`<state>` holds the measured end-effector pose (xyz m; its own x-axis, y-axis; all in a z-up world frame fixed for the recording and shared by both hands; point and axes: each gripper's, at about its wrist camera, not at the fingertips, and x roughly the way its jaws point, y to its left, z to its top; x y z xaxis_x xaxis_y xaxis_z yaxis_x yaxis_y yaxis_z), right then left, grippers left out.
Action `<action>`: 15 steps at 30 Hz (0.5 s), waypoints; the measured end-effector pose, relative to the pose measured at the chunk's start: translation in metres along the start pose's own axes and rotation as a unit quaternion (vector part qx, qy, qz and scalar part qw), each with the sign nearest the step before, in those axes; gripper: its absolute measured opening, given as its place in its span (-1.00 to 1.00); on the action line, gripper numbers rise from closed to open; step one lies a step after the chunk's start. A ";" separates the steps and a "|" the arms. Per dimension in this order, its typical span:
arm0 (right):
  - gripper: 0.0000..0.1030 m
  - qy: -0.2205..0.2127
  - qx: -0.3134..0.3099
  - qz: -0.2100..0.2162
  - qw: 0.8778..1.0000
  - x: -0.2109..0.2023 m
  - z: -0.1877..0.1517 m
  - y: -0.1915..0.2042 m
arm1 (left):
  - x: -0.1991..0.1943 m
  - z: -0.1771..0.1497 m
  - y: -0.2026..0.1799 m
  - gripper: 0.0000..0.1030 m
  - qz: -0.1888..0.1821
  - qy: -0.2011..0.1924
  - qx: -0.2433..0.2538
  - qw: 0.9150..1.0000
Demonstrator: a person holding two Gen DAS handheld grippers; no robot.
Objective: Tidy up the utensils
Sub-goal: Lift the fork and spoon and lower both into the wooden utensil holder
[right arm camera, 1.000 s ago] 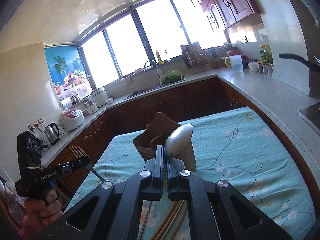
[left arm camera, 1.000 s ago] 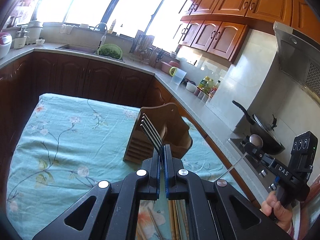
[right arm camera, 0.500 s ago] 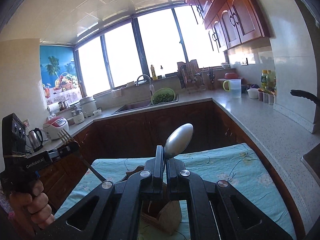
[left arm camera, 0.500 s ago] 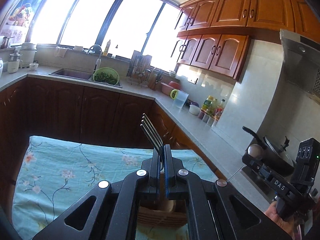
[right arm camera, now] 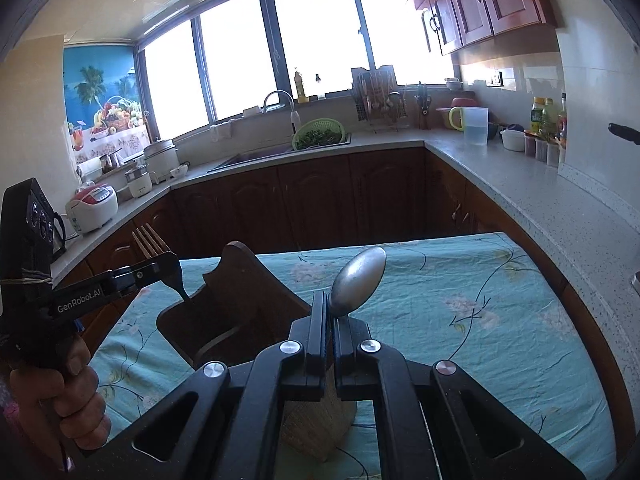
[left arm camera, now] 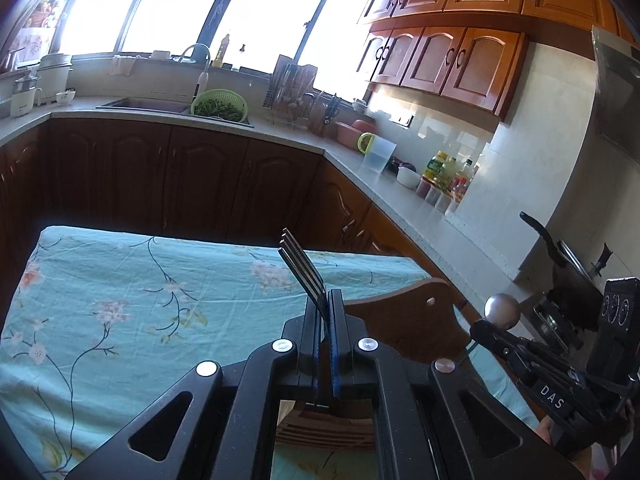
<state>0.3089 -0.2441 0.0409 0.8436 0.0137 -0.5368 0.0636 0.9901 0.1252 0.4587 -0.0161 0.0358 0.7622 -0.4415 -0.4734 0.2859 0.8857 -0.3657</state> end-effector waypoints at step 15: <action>-0.86 -0.001 0.020 0.008 1.000 0.000 0.006 -0.007 | -0.002 -0.003 0.001 -0.90 0.005 0.010 -0.002 1.000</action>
<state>0.3112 -0.2518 0.0453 0.8459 0.0294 -0.5325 0.0712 0.9833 0.1674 0.4559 -0.0152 0.0339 0.7528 -0.4361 -0.4931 0.2764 0.8892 -0.3645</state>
